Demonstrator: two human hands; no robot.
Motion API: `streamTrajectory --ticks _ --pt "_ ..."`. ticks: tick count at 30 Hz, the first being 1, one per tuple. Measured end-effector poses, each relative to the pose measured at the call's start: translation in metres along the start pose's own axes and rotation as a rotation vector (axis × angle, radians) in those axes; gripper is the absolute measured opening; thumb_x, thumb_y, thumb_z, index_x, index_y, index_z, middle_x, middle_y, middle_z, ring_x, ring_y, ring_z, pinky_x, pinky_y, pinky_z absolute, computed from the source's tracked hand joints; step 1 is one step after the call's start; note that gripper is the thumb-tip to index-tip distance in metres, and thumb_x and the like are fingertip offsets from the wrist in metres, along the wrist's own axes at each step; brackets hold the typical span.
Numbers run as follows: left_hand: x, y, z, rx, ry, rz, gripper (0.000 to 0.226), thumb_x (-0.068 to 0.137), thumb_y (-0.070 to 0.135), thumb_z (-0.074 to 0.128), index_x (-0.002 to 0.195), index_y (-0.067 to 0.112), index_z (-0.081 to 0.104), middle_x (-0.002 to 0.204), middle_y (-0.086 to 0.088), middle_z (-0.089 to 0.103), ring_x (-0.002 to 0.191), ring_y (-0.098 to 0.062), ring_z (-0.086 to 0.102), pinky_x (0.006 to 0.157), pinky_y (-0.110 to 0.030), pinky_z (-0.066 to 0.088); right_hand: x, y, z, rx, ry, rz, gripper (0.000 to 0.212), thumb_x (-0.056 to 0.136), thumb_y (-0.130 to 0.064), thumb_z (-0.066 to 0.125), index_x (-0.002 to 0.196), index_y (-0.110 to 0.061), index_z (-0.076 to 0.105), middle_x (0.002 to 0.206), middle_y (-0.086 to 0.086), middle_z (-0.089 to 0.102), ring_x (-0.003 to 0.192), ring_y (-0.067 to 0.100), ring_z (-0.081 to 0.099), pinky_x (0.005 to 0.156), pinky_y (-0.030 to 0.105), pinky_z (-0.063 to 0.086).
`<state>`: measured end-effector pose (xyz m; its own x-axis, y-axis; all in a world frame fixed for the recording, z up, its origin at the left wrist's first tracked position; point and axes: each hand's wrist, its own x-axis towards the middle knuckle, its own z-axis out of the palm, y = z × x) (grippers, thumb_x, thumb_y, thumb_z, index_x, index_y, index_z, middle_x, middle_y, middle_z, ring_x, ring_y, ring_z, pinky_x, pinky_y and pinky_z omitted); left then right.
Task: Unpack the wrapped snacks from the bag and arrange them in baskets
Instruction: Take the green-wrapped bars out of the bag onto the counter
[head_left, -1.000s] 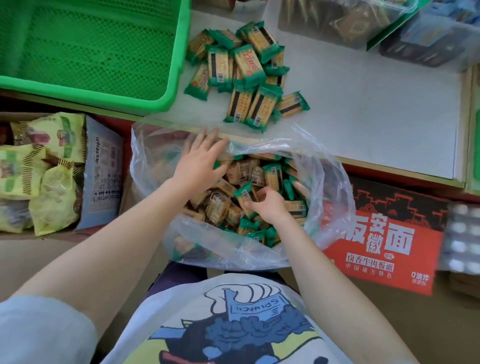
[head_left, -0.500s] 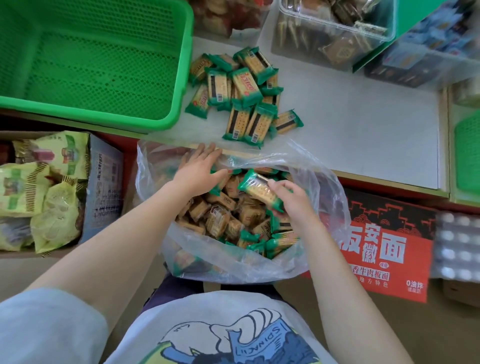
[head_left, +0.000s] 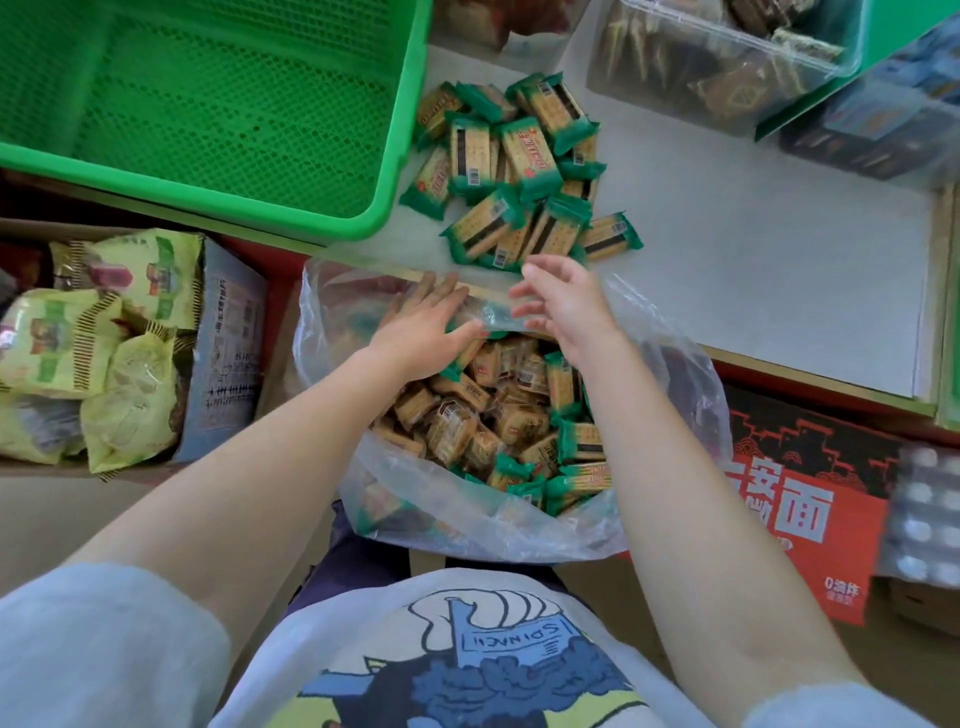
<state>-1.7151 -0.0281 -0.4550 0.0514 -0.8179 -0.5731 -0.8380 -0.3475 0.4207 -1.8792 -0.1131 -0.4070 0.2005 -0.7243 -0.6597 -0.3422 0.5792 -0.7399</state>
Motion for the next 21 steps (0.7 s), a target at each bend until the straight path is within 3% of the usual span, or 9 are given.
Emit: streamTrajectory --ticks 5,8,12,17,21 --pt "-0.001 -0.002 0.004 0.038 0.009 0.005 0.069 0.102 0.059 0.031 0.161 0.028 0.013 0.168 0.009 0.0 0.154 -0.014 -0.009 0.122 -0.046 -0.003 -0.043 0.061 -0.016 -0.065 -0.032 0.167 0.013 0.099 -0.017 0.06 0.111 -0.012 0.063 0.094 0.01 0.073 0.071 0.018 0.069 0.066 0.028 0.058" --pt "-0.001 -0.003 0.009 0.097 0.033 0.02 0.071 0.101 0.059 0.031 0.161 0.027 0.011 0.168 0.006 -0.002 0.154 -0.017 -0.009 0.123 -0.048 -0.004 -0.048 0.103 -0.018 -0.138 0.087 0.286 0.02 0.098 -0.017 0.062 0.117 -0.01 0.062 0.11 0.007 0.069 0.085 0.017 0.068 0.073 0.028 0.058" --pt "-0.007 0.003 0.023 0.181 0.092 0.06 0.069 0.101 0.058 0.032 0.161 0.03 0.009 0.169 0.004 -0.004 0.154 -0.018 -0.01 0.123 -0.048 -0.009 -0.037 0.129 -0.024 -0.361 0.352 0.162 0.044 0.092 -0.024 0.07 0.131 -0.013 0.055 0.13 0.004 0.058 0.115 0.022 0.055 0.094 0.032 0.044" --pt "-0.006 0.006 0.033 0.147 0.08 0.063 0.068 0.101 0.057 0.033 0.16 0.035 0.006 0.167 0.008 -0.01 0.153 -0.017 -0.015 0.122 -0.047 -0.013 -0.019 0.136 -0.018 -0.484 0.348 0.154 0.062 0.092 -0.029 0.07 0.144 -0.01 0.042 0.144 0.011 0.045 0.131 0.03 0.048 0.107 0.041 0.041" --pt "-0.005 0.006 0.03 0.15 0.057 0.061 0.067 0.101 0.058 0.032 0.16 0.037 0.007 0.167 0.01 -0.009 0.153 -0.016 -0.015 0.122 -0.046 -0.011 -0.008 0.137 -0.015 -0.38 0.362 0.19 0.079 0.093 -0.035 0.069 0.156 -0.013 0.027 0.157 0.011 0.034 0.142 0.03 0.038 0.114 0.043 0.034"
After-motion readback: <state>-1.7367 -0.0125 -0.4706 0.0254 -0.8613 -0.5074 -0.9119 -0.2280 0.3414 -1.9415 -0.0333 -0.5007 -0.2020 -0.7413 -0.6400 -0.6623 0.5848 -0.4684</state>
